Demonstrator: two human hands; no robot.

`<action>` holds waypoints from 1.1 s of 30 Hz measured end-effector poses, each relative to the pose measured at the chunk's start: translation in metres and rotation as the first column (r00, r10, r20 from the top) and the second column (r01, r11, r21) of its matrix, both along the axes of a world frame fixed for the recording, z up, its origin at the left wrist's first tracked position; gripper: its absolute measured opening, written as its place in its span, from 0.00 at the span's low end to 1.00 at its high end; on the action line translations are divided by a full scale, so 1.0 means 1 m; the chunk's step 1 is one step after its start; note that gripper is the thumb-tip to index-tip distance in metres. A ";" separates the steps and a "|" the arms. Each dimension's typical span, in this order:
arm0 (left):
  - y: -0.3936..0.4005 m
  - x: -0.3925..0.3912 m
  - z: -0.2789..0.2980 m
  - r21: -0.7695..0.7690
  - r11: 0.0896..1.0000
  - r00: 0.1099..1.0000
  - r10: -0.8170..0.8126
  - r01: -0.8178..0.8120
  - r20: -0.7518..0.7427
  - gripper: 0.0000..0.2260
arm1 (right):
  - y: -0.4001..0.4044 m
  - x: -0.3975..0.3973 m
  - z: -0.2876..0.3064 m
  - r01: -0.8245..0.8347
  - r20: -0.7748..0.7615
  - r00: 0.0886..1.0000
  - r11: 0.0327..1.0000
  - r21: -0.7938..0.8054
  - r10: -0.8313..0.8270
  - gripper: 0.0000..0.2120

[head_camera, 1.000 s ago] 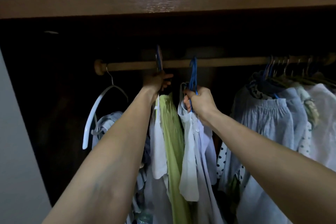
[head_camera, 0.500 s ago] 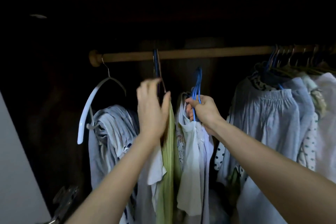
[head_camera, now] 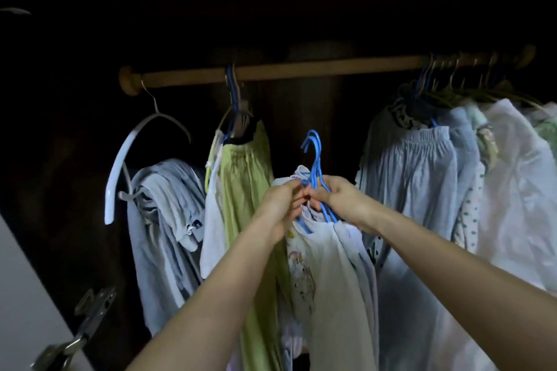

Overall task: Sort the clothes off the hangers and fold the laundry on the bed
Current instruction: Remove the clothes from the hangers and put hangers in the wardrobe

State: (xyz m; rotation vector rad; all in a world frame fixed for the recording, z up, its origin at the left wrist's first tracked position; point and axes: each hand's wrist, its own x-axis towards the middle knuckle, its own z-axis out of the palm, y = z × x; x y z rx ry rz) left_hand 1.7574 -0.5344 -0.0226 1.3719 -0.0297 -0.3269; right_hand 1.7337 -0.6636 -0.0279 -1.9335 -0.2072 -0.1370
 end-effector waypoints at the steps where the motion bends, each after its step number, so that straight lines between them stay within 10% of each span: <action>1: -0.004 0.002 0.002 -0.039 0.999 0.997 -0.037 0.035 -0.066 0.10 | -0.003 -0.007 0.000 -0.002 -0.015 1.000 0.999 -0.035 0.001 0.07; 9: -0.048 0.005 0.012 -0.428 0.901 0.957 -0.182 0.070 -0.226 0.10 | -0.022 -0.039 -0.004 0.174 0.042 0.984 0.983 -0.061 -0.172 0.05; 14: -0.069 -0.002 0.034 -0.566 0.822 0.961 -0.110 -0.055 -0.253 0.16 | -0.018 -0.085 -0.032 0.593 0.311 0.803 0.732 -0.335 -0.508 0.34; 19: -0.074 -0.003 0.046 -0.547 0.837 0.970 -0.120 -0.015 -0.210 0.11 | -0.020 -0.092 -0.050 0.585 0.251 0.811 0.729 -0.355 -0.529 0.13; 28: -0.045 0.008 0.047 -0.171 0.975 0.931 0.188 -0.140 0.312 0.07 | -0.003 -0.051 0.013 0.626 0.423 0.756 0.742 -0.240 -0.500 0.12; 33: -0.019 0.005 0.039 -0.150 0.988 0.993 -0.016 0.033 0.119 0.16 | 0.019 -0.025 0.057 0.661 0.490 0.723 0.693 -0.287 -0.487 0.16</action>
